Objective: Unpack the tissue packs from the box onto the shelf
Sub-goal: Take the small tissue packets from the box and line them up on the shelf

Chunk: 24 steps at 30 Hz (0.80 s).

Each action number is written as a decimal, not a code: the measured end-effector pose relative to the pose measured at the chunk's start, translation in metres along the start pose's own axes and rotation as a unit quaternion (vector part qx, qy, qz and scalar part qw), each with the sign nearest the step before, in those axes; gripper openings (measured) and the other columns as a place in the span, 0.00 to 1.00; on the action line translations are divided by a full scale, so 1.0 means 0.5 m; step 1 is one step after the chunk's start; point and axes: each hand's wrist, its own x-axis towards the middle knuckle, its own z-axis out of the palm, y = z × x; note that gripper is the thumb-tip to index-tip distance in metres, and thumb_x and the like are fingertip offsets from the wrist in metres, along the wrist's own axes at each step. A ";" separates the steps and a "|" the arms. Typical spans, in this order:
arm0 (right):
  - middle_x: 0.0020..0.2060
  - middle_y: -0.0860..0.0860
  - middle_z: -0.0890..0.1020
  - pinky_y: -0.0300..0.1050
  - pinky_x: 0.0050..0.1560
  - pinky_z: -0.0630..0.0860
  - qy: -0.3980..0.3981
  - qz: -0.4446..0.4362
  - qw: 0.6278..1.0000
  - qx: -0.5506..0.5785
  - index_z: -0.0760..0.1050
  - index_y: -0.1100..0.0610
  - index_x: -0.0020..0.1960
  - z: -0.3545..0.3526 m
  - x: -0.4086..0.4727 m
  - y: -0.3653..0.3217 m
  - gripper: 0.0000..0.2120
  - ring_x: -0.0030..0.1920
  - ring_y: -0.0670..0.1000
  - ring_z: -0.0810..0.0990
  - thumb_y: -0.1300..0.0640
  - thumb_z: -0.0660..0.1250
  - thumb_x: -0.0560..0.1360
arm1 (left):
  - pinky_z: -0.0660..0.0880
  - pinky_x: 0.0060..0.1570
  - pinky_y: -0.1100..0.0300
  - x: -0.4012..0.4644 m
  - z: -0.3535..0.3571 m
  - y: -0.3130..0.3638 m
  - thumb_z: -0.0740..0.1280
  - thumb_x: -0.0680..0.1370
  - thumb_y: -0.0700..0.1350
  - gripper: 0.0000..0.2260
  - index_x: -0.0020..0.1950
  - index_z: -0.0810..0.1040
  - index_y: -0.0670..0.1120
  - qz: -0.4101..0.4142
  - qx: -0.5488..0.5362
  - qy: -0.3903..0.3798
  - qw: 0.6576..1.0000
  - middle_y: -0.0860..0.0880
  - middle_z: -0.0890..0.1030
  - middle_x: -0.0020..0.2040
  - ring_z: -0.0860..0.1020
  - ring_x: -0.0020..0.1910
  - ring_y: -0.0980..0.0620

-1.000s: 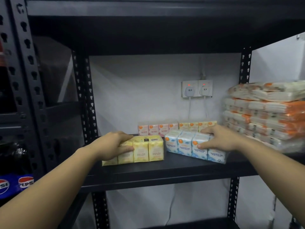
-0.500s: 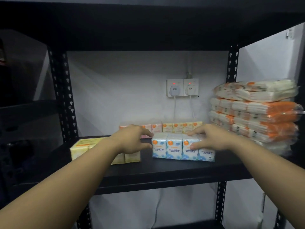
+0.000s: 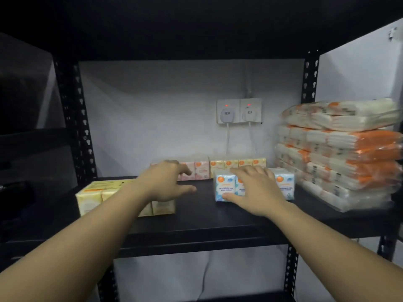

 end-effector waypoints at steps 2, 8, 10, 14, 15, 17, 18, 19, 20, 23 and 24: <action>0.77 0.46 0.68 0.58 0.76 0.58 0.005 -0.008 1.000 0.003 0.63 0.41 0.79 0.007 0.012 0.013 0.44 0.75 0.54 0.65 0.20 0.57 0.69 | 0.76 0.61 0.49 -0.034 -0.012 -0.060 0.60 0.67 0.81 0.38 0.70 0.75 0.61 -0.033 0.011 -0.023 0.999 0.54 0.77 0.64 0.76 0.63 0.50; 0.75 0.46 0.69 0.57 0.76 0.60 -0.033 -0.020 0.999 0.021 0.64 0.41 0.79 0.012 0.058 0.046 0.42 0.74 0.53 0.66 0.25 0.66 0.70 | 0.75 0.62 0.51 -0.078 0.016 -0.123 0.50 0.64 0.86 0.48 0.79 0.60 0.64 -0.038 0.010 -0.062 0.997 0.54 0.74 0.71 0.75 0.65 0.50; 0.73 0.47 0.70 0.57 0.75 0.61 -0.043 -0.020 0.999 0.022 0.64 0.41 0.78 0.014 0.077 0.051 0.42 0.72 0.54 0.67 0.27 0.69 0.70 | 0.74 0.63 0.50 -0.060 0.026 -0.117 0.49 0.65 0.86 0.47 0.79 0.60 0.65 -0.033 0.014 -0.056 0.998 0.54 0.73 0.73 0.74 0.67 0.49; 0.72 0.48 0.71 0.57 0.73 0.63 -0.055 -0.018 0.998 0.012 0.64 0.44 0.78 0.025 0.119 0.051 0.41 0.70 0.54 0.69 0.31 0.72 0.71 | 0.73 0.63 0.49 -0.017 0.042 -0.109 0.49 0.66 0.85 0.46 0.79 0.60 0.64 -0.024 0.025 -0.053 0.998 0.53 0.73 0.73 0.74 0.68 0.48; 0.72 0.49 0.71 0.58 0.73 0.63 -0.057 -0.017 0.998 0.007 0.64 0.44 0.78 0.029 0.128 0.051 0.41 0.70 0.54 0.69 0.31 0.72 0.71 | 0.73 0.62 0.49 -0.009 0.046 -0.107 0.49 0.66 0.85 0.45 0.79 0.61 0.64 -0.023 0.029 -0.050 0.998 0.53 0.73 0.73 0.74 0.68 0.48; 0.71 0.49 0.71 0.59 0.73 0.63 -0.060 -0.011 0.998 -0.002 0.64 0.44 0.78 0.040 0.145 0.050 0.40 0.70 0.55 0.69 0.32 0.72 0.72 | 0.73 0.62 0.49 0.005 0.055 -0.107 0.49 0.66 0.84 0.45 0.78 0.61 0.64 -0.022 0.035 -0.044 0.998 0.53 0.74 0.72 0.74 0.68 0.47; 0.71 0.49 0.71 0.59 0.73 0.63 -0.060 -0.008 0.998 -0.004 0.64 0.44 0.78 0.046 0.152 0.050 0.40 0.70 0.55 0.69 0.32 0.72 0.72 | 0.73 0.62 0.49 0.010 0.058 -0.107 0.49 0.66 0.84 0.45 0.78 0.61 0.64 -0.021 0.038 -0.041 0.998 0.53 0.74 0.72 0.74 0.68 0.47; 0.71 0.49 0.70 0.60 0.73 0.63 -0.060 -0.006 0.998 -0.005 0.64 0.44 0.78 0.051 0.158 0.049 0.40 0.70 0.55 0.68 0.32 0.72 0.72 | 0.73 0.62 0.49 0.013 0.060 -0.108 0.48 0.66 0.84 0.45 0.78 0.61 0.64 -0.021 0.040 -0.039 0.998 0.53 0.73 0.73 0.75 0.68 0.47; 0.71 0.49 0.70 0.60 0.73 0.62 -0.059 -0.005 0.998 -0.006 0.64 0.44 0.78 0.055 0.163 0.049 0.39 0.70 0.55 0.68 0.31 0.71 0.72 | 0.73 0.62 0.49 0.016 0.063 -0.110 0.48 0.66 0.84 0.45 0.78 0.61 0.64 -0.019 0.041 -0.037 0.998 0.53 0.73 0.73 0.75 0.68 0.47; 0.71 0.49 0.70 0.60 0.73 0.62 -0.058 -0.007 0.998 -0.006 0.64 0.43 0.77 0.064 0.172 0.051 0.39 0.70 0.55 0.68 0.31 0.71 0.72 | 0.73 0.63 0.48 0.021 0.067 -0.112 0.48 0.66 0.84 0.45 0.79 0.60 0.64 -0.015 0.044 -0.035 0.998 0.54 0.73 0.74 0.74 0.69 0.47; 0.72 0.49 0.70 0.60 0.73 0.62 -0.057 -0.008 0.998 -0.005 0.64 0.43 0.77 0.066 0.174 0.052 0.39 0.70 0.55 0.68 0.31 0.71 0.72 | 0.73 0.63 0.48 0.022 0.068 -0.112 0.48 0.66 0.84 0.45 0.79 0.60 0.64 -0.013 0.043 -0.035 0.998 0.54 0.73 0.74 0.74 0.69 0.47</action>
